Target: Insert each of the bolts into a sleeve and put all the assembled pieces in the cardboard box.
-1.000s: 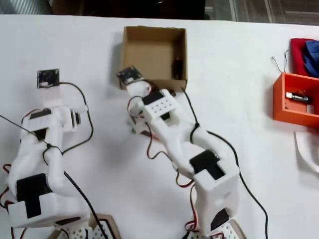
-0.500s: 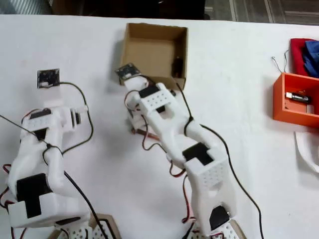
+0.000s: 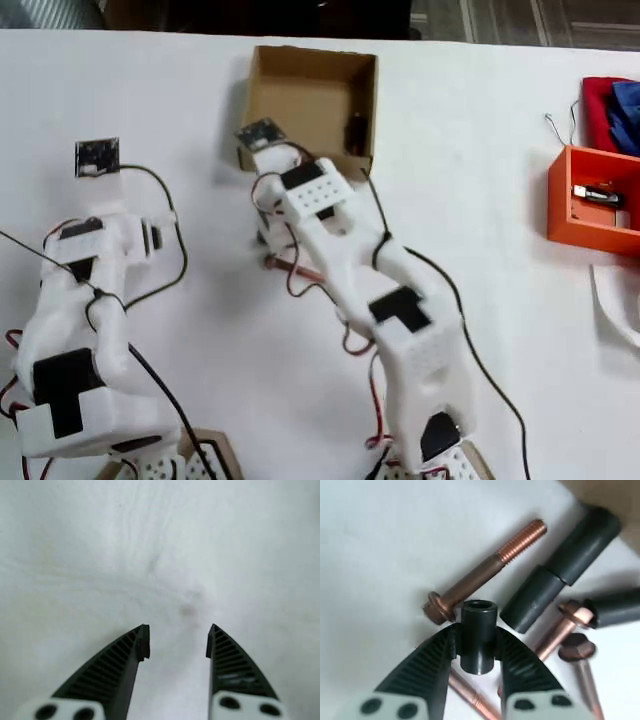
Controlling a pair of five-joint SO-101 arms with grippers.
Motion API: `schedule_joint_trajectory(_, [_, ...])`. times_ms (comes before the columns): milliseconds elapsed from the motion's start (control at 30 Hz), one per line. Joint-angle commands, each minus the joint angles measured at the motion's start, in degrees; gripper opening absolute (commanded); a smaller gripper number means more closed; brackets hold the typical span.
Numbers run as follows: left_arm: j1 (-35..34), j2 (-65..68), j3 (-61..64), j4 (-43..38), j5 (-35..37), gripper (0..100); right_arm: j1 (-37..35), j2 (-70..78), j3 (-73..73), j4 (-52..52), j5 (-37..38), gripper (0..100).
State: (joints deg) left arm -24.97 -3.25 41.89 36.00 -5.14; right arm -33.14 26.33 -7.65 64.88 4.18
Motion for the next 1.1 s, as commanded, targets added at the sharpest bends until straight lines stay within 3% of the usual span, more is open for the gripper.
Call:
schedule_joint_trajectory(0, [0.4, -0.4, -0.1, -0.6, -0.2, 21, 0.2, -15.0, 3.9, 0.2, -0.5, 2.2])
schedule_joint_trajectory(267, [0.5, -0.9, -0.7, 2.5, -0.2, 21, 2.6, -50.9, 21.8, -1.5, 3.0, 2.2])
schedule_joint_trajectory(467, [7.6, -1.0, -14.1, 25.9, -4.1, 21, 13.2, -76.4, 35.5, -8.4, 4.3, 2.2])
schedule_joint_trajectory(600, [14.9, -0.5, -26.2, 40.8, -4.7, 21, 18.6, -85.8, 37.9, -10.1, 4.2, 2.2])
schedule_joint_trajectory(700, [21.6, -0.5, -32.0, 48.4, 3.5, 21, 23.3, -86.4, 38.0, -10.9, 2.5, 2.2])
schedule_joint_trajectory(867, [34.3, -0.4, -32.9, 53.9, 35.2, 21, 29.0, -86.4, 39.2, -14.4, -0.2, 2.2])
schedule_joint_trajectory(933, [39.3, -0.4, -31.6, 50.7, 40.9, 21, 29.1, -86.3, 39.4, -16.0, -0.3, 2.2])
schedule_joint_trajectory(1067, [45.1, -0.5, -26.9, 43.8, 44.8, 21, 29.4, -86.3, 39.1, -17.5, -0.3, 2.2])
